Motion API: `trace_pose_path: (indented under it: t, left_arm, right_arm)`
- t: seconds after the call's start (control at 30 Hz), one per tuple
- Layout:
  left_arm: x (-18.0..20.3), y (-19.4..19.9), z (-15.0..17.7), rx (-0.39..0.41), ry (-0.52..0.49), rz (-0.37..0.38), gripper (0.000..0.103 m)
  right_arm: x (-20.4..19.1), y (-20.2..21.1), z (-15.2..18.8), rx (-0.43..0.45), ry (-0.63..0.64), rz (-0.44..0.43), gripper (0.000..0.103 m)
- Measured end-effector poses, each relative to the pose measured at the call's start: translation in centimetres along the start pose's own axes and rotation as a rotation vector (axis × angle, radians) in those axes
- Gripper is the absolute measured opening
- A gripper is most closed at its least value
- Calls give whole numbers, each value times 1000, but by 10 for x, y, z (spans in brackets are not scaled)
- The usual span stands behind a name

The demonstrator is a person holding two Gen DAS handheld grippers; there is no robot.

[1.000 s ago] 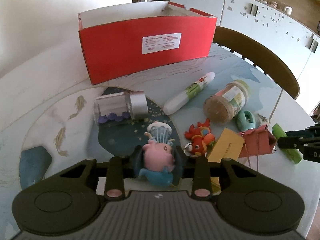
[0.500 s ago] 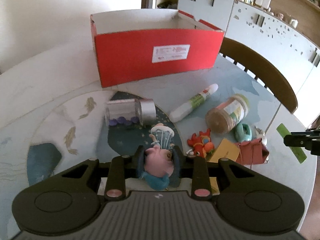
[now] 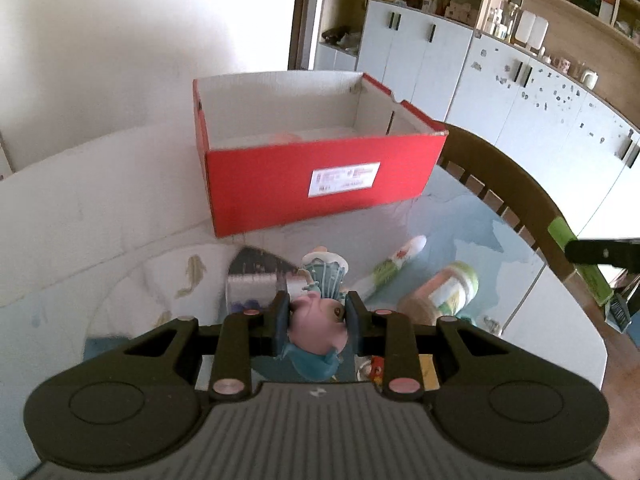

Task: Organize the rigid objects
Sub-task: 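Carry the pig figurine and green highlighter into the red box with both tools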

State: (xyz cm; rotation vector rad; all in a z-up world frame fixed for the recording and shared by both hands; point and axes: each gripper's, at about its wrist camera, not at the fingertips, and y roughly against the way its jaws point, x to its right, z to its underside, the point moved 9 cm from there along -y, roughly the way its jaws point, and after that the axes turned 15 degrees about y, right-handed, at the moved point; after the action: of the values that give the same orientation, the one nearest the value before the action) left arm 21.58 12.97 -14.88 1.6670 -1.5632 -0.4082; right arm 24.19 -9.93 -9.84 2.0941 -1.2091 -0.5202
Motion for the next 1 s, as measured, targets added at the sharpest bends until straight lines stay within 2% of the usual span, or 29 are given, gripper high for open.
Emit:
trace_pose_path:
  t: [0.43,0.73,1.0]
  left_arm:
    - [13,2,-73,31,0,-4,29]
    - [24,-24,-120,40,-37,-38,29]
    - [17,-61,-151,43,-58,-109,29]
  right_arm:
    - [0,-10,-87,65,93,-33,15]
    - [1,-42,-133,91,159,-40,15]
    - [4,-84,-159,71,201,-57,15]
